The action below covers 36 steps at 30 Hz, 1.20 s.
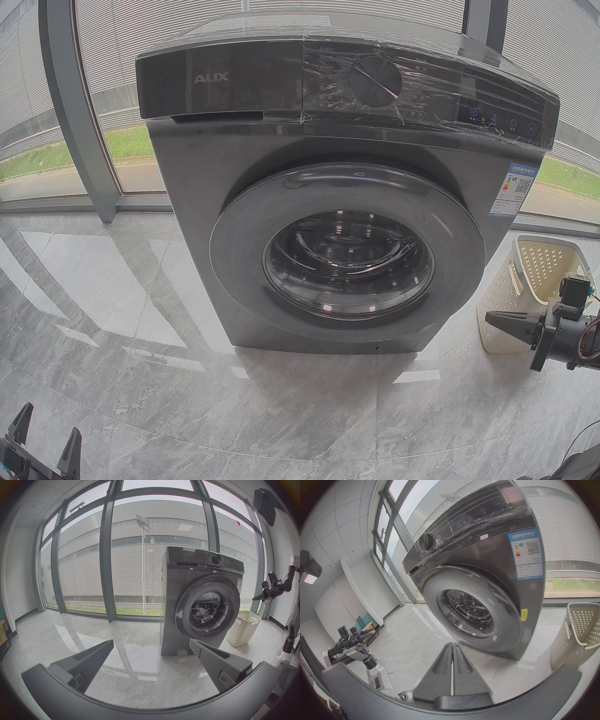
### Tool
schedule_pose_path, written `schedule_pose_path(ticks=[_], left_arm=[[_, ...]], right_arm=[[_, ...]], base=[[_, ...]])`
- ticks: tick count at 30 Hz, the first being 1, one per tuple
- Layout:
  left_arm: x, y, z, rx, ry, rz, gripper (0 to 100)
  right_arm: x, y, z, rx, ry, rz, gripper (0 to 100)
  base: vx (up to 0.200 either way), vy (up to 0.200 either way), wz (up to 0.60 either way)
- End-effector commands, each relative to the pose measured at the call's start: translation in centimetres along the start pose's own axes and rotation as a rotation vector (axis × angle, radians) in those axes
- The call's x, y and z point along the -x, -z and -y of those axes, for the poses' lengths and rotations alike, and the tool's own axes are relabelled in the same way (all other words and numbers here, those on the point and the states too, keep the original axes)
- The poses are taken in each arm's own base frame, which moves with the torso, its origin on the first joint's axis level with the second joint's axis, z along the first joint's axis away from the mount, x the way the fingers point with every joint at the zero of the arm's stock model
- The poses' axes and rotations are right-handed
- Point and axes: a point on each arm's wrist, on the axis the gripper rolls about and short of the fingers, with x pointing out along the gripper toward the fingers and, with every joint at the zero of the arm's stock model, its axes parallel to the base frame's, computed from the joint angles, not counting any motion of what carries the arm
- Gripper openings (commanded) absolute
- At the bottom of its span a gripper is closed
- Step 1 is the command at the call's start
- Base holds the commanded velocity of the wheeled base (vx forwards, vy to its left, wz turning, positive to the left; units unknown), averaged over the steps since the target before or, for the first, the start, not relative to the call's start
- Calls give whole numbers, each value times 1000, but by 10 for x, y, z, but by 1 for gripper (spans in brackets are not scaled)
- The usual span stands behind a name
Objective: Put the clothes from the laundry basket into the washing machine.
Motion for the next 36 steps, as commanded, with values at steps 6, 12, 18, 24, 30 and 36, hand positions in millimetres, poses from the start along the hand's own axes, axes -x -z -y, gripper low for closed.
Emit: schedule_pose_path(ticks=[6, 12, 18, 24, 30, 36], left_arm=[[0, 5, 0, -4, -1, -5, 100], [0, 5, 0, -1, -1, -5, 100], [0, 5, 0, 2, -1, -5, 100], [0, 5, 0, 2, -1, -5, 100], [0, 5, 0, 1, -1, -7, 100], [0, 5, 0, 2, -1, -7, 100]], right_arm=[[-18, 5, 7, -25, -6, -52, 0], [-32, 3, 16, -27, 42, -6, 0], [-39, 2, 18, -24, 73, 37, 0], [-44, -9, 24, -26, 171, 86, 0], [-45, -17, 25, 0, 210, 176, 0], [-43, -11, 21, 1, 214, 176, 0]], base=[[100, 0, 0], [200, 0, 0], [200, 0, 0], [100, 0, 0], [0, 0, 0], [0, 0, 0]])
